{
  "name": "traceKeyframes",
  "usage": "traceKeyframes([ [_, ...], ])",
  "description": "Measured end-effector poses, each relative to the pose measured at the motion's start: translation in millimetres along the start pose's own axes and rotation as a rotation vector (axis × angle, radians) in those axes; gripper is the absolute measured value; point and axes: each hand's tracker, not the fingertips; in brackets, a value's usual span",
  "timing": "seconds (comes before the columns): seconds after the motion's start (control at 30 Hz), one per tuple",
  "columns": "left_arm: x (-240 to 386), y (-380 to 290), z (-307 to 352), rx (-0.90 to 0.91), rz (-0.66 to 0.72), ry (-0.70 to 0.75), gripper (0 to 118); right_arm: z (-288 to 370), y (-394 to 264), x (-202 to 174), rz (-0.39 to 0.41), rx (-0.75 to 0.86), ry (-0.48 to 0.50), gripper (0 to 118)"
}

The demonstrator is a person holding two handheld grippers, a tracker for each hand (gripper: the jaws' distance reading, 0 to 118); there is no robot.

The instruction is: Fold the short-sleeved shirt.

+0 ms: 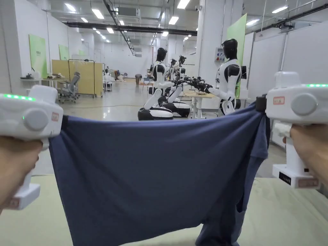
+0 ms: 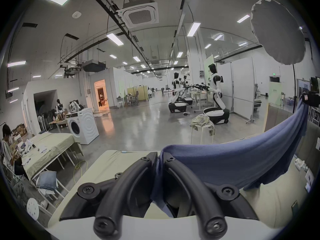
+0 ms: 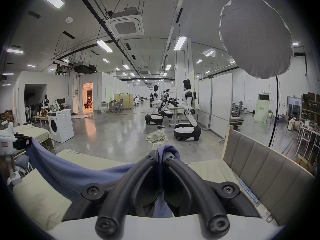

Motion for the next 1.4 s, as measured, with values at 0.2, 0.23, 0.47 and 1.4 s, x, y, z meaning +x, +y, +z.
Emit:
traceKeyframes([
  [0.2, -1, -35, 30, -0.022, 0.001, -0.051, 8, 41, -21, 19, 0.010, -0.021, 0.055, 5],
  [0.23, -2, -47, 40, -0.023, 0.003, -0.062, 8, 53, -29, 22, 0.014, -0.025, 0.075, 5],
  [0.47, 0, -155, 132, -0.107, -0.129, -0.163, 8, 161, -149, 28, 0.150, -0.152, 0.162, 5],
  [1.4, -2, -334, 328, -0.117, -0.080, -0.171, 57, 332, -369, -2, 0.066, -0.323, 0.172, 15],
])
